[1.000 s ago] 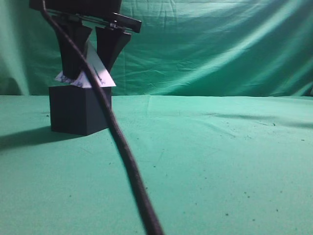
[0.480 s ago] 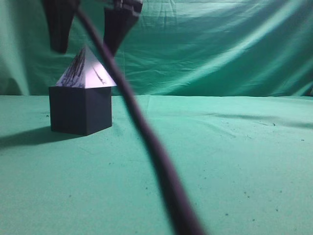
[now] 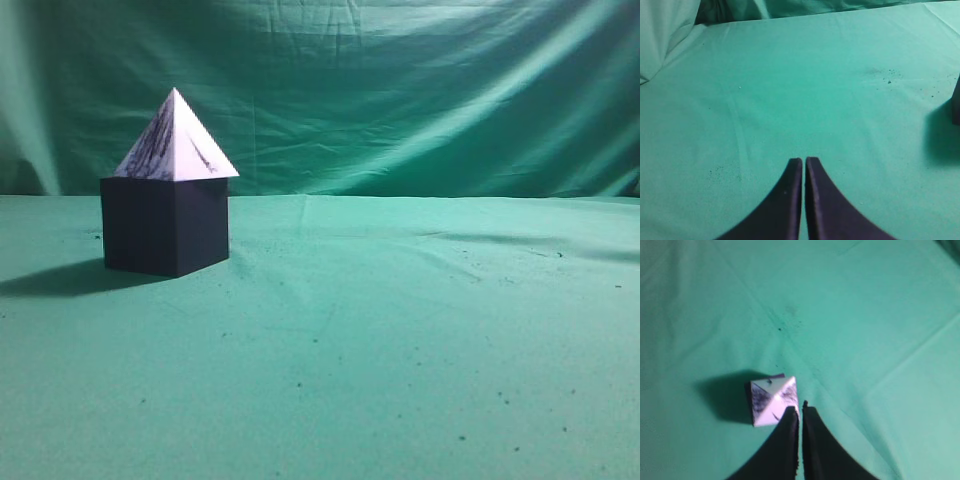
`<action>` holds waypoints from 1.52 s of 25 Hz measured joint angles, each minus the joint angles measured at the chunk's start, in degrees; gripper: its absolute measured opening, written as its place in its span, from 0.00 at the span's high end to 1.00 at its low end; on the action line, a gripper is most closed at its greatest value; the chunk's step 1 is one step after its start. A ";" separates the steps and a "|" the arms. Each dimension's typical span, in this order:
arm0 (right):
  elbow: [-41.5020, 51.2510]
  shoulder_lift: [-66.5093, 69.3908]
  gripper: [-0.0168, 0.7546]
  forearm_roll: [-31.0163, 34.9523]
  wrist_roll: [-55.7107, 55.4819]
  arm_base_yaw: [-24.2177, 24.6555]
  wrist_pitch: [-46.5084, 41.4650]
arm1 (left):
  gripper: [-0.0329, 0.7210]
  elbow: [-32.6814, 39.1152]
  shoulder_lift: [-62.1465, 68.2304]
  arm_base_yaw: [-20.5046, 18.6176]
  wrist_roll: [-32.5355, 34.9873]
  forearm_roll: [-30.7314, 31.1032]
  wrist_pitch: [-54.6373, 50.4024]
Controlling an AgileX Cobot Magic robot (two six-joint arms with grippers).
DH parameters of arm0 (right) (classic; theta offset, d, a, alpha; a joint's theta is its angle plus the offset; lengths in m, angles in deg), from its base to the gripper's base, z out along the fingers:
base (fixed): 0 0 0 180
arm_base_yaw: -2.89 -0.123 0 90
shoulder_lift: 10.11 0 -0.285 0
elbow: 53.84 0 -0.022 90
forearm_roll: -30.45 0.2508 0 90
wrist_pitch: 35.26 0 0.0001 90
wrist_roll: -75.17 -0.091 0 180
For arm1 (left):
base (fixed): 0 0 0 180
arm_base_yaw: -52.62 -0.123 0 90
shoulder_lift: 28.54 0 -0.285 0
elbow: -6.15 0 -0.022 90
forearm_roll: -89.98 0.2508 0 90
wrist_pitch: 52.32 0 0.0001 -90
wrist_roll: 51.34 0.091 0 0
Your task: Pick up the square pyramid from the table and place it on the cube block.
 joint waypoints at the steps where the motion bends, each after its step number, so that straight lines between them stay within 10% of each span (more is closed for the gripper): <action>1: 2.43 -2.69 0.98 -1.34 -0.29 0.00 0.00 | 0.96 0.00 0.00 0.00 0.00 0.00 0.00; 19: 57.98 -49.80 0.98 -1.01 -8.09 3.28 23.41 | 0.96 0.00 0.00 0.00 0.00 0.00 0.00; 33: 65.09 -71.21 0.98 -2.81 -6.66 3.71 19.90 | 0.96 0.00 0.00 0.00 0.00 0.00 0.00; 38: 75.47 -80.66 0.98 -3.24 -6.39 13.33 31.94 | 0.96 0.00 0.00 0.00 0.00 0.00 0.00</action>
